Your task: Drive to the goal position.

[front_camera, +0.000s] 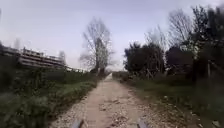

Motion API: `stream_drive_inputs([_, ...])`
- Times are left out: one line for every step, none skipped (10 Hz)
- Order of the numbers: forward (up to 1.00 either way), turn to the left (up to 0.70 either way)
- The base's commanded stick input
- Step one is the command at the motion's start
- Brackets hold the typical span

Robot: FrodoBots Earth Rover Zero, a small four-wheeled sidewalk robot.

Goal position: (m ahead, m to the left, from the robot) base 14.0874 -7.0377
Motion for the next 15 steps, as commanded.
stream_drive_inputs([0.7, 0.0])
stream_drive_inputs([0.7, 0.0])
stream_drive_inputs([0.7, 0.0])
stream_drive_inputs([0.7, 0.0])
stream_drive_inputs([0.7, 0.0])
stream_drive_inputs([0.7, 0.0])
stream_drive_inputs([0.7, 0.0])
stream_drive_inputs([0.7, 0.0])
stream_drive_inputs([0.7, 0.0])
stream_drive_inputs([0.7, 0.0])
stream_drive_inputs([0.7, 0.0])
stream_drive_inputs([0.7, 0.0])
stream_drive_inputs([0.7, 0.0])
stream_drive_inputs([0.7, 0.0])
stream_drive_inputs([0.7, 0.0])
